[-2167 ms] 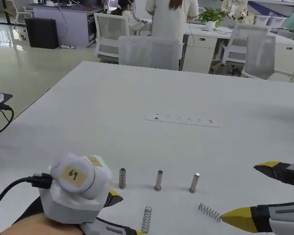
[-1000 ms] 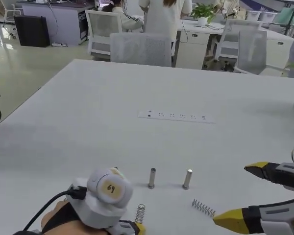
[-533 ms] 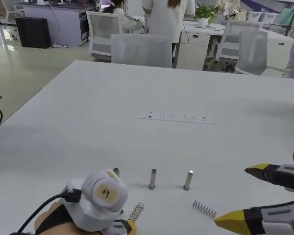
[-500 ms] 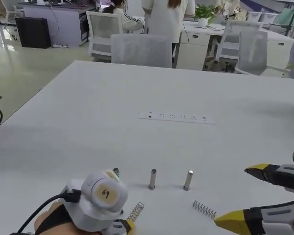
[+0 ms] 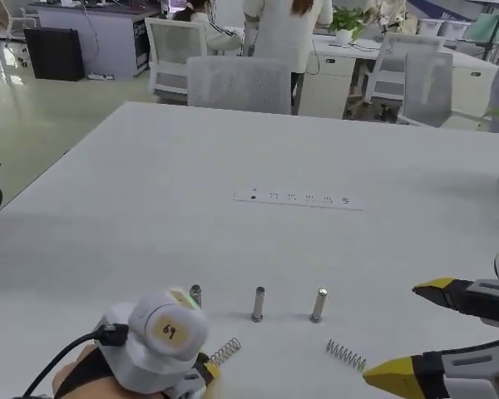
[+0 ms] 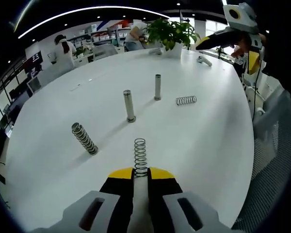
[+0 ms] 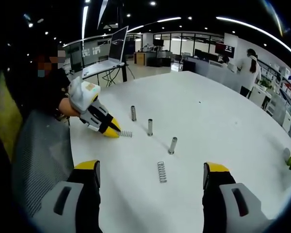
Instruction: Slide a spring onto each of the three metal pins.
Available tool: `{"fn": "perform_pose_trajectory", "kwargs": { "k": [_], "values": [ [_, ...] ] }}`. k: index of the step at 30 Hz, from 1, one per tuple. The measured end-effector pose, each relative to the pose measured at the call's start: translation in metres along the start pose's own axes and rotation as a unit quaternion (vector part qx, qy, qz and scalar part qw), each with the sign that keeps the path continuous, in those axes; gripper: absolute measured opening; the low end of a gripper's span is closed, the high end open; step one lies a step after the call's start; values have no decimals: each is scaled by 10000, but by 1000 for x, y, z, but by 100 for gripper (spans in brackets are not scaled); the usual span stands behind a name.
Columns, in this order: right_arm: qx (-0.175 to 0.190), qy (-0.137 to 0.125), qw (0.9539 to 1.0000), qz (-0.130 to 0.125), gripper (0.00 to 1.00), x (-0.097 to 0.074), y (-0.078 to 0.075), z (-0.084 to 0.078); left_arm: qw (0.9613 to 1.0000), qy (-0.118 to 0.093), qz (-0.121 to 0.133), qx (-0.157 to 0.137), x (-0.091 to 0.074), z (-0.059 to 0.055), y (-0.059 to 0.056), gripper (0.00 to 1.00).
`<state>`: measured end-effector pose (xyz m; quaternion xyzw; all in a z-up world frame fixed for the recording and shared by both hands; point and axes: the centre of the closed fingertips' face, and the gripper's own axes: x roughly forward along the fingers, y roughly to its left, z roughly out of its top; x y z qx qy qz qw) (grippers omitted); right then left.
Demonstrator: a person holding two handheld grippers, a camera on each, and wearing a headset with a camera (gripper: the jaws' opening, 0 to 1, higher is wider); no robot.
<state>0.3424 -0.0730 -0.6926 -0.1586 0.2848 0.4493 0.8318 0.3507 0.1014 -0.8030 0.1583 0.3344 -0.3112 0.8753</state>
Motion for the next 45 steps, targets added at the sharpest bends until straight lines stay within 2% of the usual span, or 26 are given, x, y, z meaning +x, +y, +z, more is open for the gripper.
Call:
{"fn": "perform_pose_trajectory", "kwargs": {
  "k": [5, 8, 11, 13, 17, 19, 21, 22, 25, 27, 32, 33, 34, 35, 39, 40, 43, 45],
  "values": [
    [-22, -19, 10000, 0, 86, -1, 1, 3, 10000, 25, -93, 2, -2, -3, 0, 2],
    [-50, -31, 10000, -8, 86, -3, 0, 4, 9999, -37, -157, 13, -6, -1, 0, 2],
    [-69, -22, 10000, -17, 85, -4, 0, 5, 9994, -171, -277, -108, -12, 7, 0, 2],
    [-95, -16, 10000, -7, 85, -5, 0, 6, 9990, -235, -372, -75, -18, 11, -3, 2],
    [-174, -10, 9998, 17, 85, -7, 2, 10, 9961, -511, -715, 48, -35, 22, -13, 2],
    [-206, -23, 9998, 37, 85, -7, 4, 13, 9956, -553, -750, 101, -41, 24, -12, 2],
    [-254, -45, 9996, 78, 84, -7, 7, 17, 9935, -693, -899, 120, -50, 29, -15, 2],
    [-282, -56, 9995, 115, 84, -6, 9, 19, 9910, -825, -1039, 165, -55, 33, -18, 2],
    [-344, -77, 9991, 233, 83, -5, 16, 24, 9871, -927, -1261, 345, -64, 37, -24, 2],
    [-403, -77, 9987, 317, 83, -4, 22, 27, 9830, -1038, -1419, 540, -70, 40, -29, 2],
    [-554, -67, 9971, 519, 82, 0, 34, 33, 9677, -1285, -1902, 1046, -85, 47, -47, 2],
    [-601, -62, 9964, 590, 82, 1, 39, 35, 9689, -1269, -1862, 1022, -86, 48, -46, 2],
    [-626, -57, 9959, 653, 81, 2, 42, 36, 9677, -1283, -1897, 1054, -87, 49, -47, 2],
    [-652, -90, 9951, 743, 81, 3, 48, 38, 9647, -1338, -1988, 1096, -89, 51, -49, 2],
    [-717, -129, 9925, 986, 79, 8, 63, 44, 9590, -1438, -2130, 1195, -94, 58, -54, 2],
    [-749, -119, 9913, 1075, 78, 10, 68, 44, 9559, -1471, -2213, 1252, -96, 59, -57, 2],
    [-829, -85, 9891, 1215, 77, 13, 76, 46, 9514, -1517, -2319, 1344, -97, 62, -62, 2],
    [-879, -79, 9877, 1288, 75, 15, 80, 47, 9499, -1550, -2353, 1355, -99, 65, -64, 2]
  ]
}}
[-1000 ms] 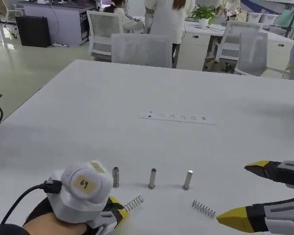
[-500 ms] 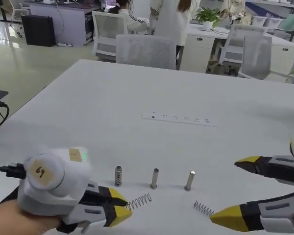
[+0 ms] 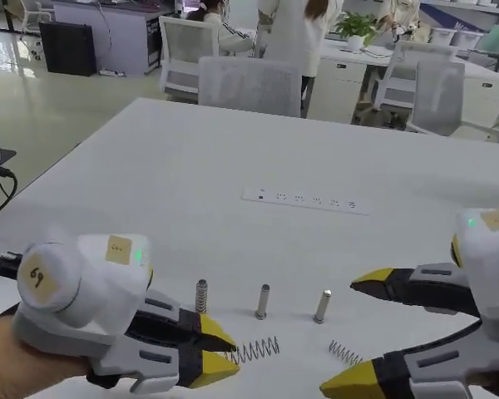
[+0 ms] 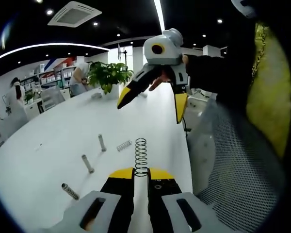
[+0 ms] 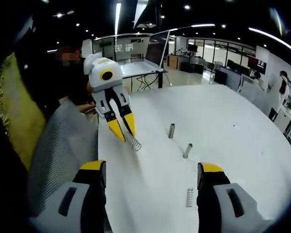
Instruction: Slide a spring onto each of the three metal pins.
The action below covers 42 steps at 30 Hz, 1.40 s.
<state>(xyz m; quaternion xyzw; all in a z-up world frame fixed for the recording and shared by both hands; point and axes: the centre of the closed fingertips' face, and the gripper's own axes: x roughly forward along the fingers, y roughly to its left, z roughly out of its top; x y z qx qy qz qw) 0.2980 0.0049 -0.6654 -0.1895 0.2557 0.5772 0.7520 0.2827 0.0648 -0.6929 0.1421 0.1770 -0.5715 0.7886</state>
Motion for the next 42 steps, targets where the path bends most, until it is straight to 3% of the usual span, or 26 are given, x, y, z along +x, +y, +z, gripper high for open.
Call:
{"fn": "perform_pose_trajectory", "kwargs": {
  "k": [7, 21, 42],
  "values": [
    [-84, 11, 9995, 288, 68, 6, 11, 4, 9998, -161, -122, 81, 4, 13, -6, 2],
    [-273, -11, 9968, 754, 40, 11, 29, 8, 9981, -338, -375, 361, 10, 35, -21, 2],
    [-294, -138, 9930, 1136, 19, 12, 45, 16, 9966, -532, -496, 386, 15, 44, -30, 2]
  ]
}}
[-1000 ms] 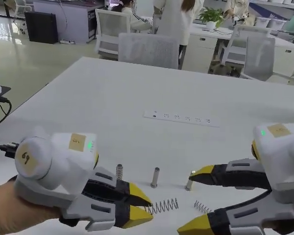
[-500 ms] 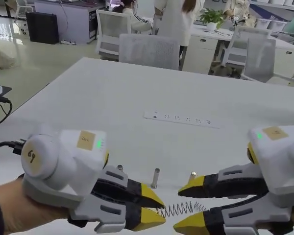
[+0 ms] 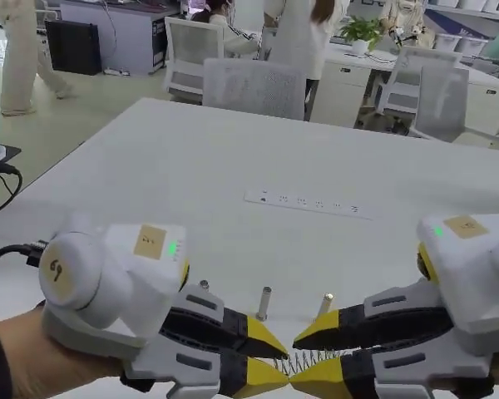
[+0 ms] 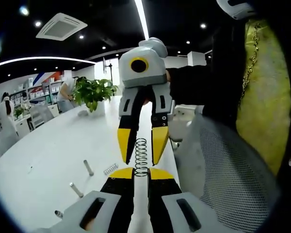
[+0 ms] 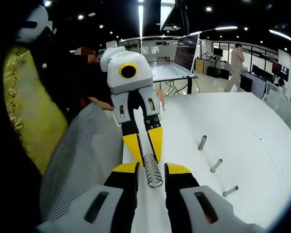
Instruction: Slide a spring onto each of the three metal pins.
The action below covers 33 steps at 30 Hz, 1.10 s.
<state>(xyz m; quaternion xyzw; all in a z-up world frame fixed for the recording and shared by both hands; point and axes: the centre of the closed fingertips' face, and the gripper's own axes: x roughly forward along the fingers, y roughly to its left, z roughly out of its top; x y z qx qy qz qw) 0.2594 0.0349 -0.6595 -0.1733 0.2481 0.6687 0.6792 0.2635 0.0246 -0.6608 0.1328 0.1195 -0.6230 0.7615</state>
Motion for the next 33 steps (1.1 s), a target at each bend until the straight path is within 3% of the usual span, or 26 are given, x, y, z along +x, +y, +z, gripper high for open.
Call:
{"fn": "perform_pose_trajectory", "kwargs": {
  "k": [8, 19, 28, 33],
  "values": [
    [7, -19, 10000, 34, 14, 0, 1, -1, 9999, -96, -12, -93, 1, 2, -1, 2],
    [-8, 99, 9999, 56, 9, 0, 2, -1, 9999, -74, 34, -115, 3, -1, -1, 2],
    [-64, 517, 9985, 172, 8, 4, 6, -4, 9999, 112, 24, 19, 11, -8, -6, 2],
    [-240, 1079, 9935, 253, 9, 4, 8, -12, 9998, 204, 19, -6, 19, -12, -9, 1]
  ]
}}
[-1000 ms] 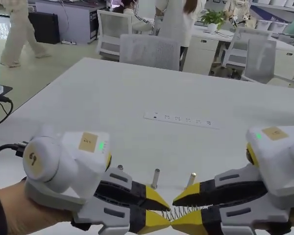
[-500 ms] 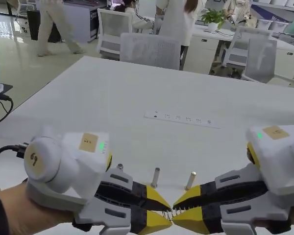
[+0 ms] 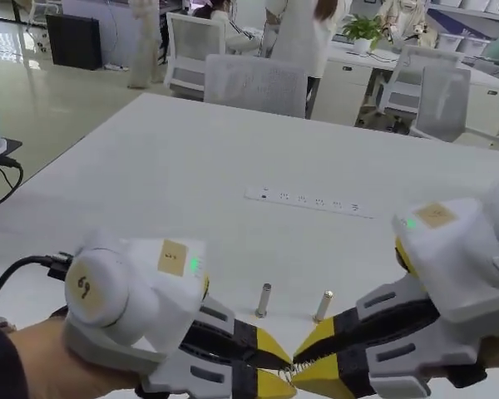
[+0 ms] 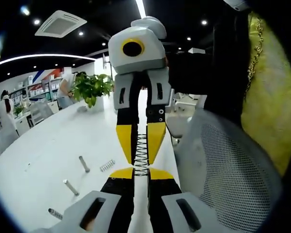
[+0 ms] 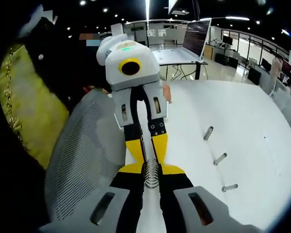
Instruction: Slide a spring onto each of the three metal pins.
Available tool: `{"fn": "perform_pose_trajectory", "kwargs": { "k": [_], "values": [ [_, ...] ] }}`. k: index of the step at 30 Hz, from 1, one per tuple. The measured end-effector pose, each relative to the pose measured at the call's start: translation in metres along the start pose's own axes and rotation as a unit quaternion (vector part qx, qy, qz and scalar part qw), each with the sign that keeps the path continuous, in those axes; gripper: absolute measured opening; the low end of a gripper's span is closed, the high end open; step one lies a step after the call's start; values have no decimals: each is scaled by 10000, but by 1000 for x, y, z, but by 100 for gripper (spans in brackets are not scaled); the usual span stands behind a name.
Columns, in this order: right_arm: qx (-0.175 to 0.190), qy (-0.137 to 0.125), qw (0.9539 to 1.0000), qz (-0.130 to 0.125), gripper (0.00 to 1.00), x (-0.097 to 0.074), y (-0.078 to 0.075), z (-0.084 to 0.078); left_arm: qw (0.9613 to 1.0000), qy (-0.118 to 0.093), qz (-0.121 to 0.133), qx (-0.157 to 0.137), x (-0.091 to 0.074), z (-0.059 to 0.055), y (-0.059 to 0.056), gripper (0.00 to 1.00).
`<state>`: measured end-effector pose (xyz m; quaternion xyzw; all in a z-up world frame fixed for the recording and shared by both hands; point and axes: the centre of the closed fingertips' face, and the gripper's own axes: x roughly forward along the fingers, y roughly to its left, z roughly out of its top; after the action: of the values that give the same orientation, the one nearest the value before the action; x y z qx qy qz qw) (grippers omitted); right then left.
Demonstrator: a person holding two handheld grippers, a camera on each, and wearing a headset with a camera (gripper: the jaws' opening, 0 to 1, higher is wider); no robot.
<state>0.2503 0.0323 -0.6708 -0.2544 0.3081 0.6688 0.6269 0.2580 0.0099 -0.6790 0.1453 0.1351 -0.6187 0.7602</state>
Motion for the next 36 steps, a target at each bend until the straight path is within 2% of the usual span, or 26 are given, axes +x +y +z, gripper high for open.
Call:
{"fn": "perform_pose_trajectory", "kwargs": {
  "k": [3, 6, 9, 13, 17, 19, 24, 36],
  "values": [
    [-118, 353, 9993, 35, 9, 1, 1, -5, 10000, 17, 0, -38, 3, -2, -1, 1],
    [-176, 510, 9985, 71, 9, 1, 1, -6, 9999, -58, 9, -116, 5, -2, -1, 1],
    [-186, 555, 9982, 92, 11, 1, 1, -6, 9998, -114, 68, -128, 5, 0, 1, 1],
    [-170, 525, 9985, 33, 14, -2, -2, -5, 9996, -180, 88, -174, 4, 0, 3, 1],
    [-94, 392, 9992, -23, 14, -7, -5, -4, 9992, -265, 155, -256, 1, -1, 7, 1],
    [2, 276, 9996, -12, 13, -9, -5, -3, 9984, -378, 175, -384, -1, 2, 9, 1],
    [-3, 209, 9998, -76, 12, -7, -8, -1, 9975, -477, 227, -471, -3, 4, 13, 1],
    [-44, 224, 9997, -57, 9, -5, -9, 0, 9965, -578, 251, -549, -5, 8, 14, 1]
  ]
}}
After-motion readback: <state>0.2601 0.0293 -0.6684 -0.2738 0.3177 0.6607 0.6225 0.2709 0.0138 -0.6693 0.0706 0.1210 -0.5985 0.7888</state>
